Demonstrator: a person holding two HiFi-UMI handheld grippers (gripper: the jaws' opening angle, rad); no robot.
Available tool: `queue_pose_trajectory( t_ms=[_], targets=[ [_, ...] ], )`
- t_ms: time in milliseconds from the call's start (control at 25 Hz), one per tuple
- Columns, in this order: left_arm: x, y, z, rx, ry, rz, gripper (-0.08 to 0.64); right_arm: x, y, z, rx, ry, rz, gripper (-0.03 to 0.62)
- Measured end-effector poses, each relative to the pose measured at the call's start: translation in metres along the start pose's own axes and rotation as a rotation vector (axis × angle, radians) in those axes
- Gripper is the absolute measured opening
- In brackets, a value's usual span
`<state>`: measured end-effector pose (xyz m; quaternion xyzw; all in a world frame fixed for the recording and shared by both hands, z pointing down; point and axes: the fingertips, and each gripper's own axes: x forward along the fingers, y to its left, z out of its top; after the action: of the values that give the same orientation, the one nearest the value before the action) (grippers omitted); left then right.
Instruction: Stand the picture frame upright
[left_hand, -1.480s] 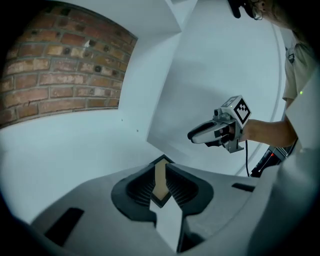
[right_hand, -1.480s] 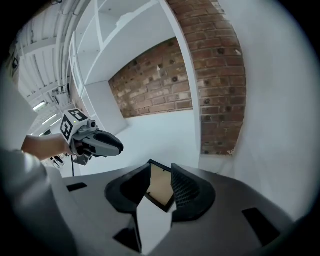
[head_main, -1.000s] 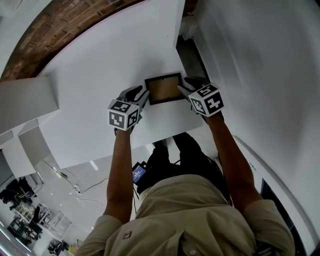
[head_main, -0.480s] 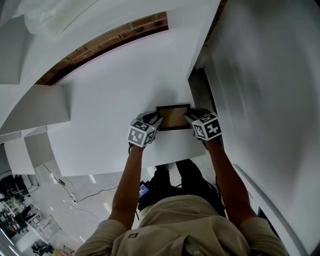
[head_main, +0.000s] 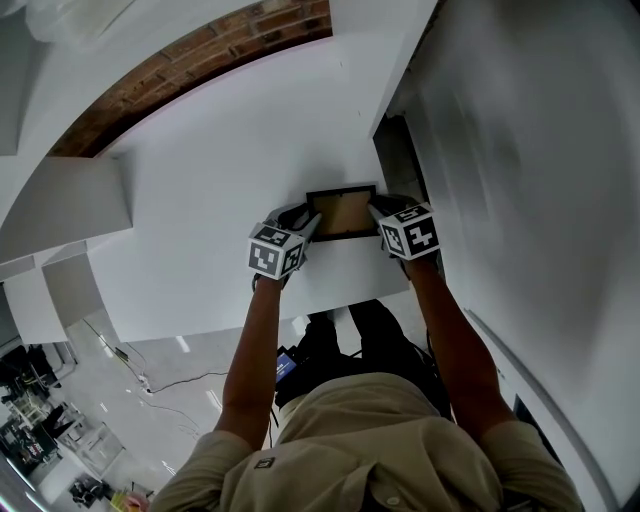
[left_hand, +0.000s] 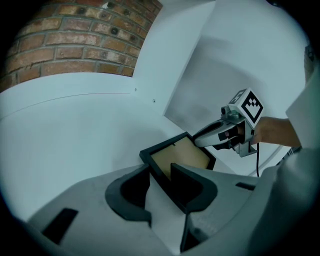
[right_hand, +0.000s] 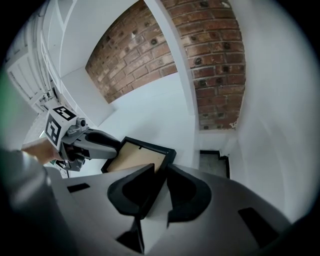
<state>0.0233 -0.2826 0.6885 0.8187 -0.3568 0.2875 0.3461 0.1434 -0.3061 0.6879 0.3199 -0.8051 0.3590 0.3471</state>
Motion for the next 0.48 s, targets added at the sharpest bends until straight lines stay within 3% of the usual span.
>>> queue_pose_trajectory(
  t_ms=[160, 480],
  targets=[
    [-0.002, 0.001, -0.002, 0.005, 0.001, -0.007, 0.115, -0.012, 0.006, 0.015, -0.011, -0.073, 0.005, 0.074],
    [-0.016, -0.004, -0.015, -0.054, -0.017, -0.04, 0.115, -0.038, 0.041, 0.036, -0.165, -0.153, 0.0, 0.074]
  ],
)
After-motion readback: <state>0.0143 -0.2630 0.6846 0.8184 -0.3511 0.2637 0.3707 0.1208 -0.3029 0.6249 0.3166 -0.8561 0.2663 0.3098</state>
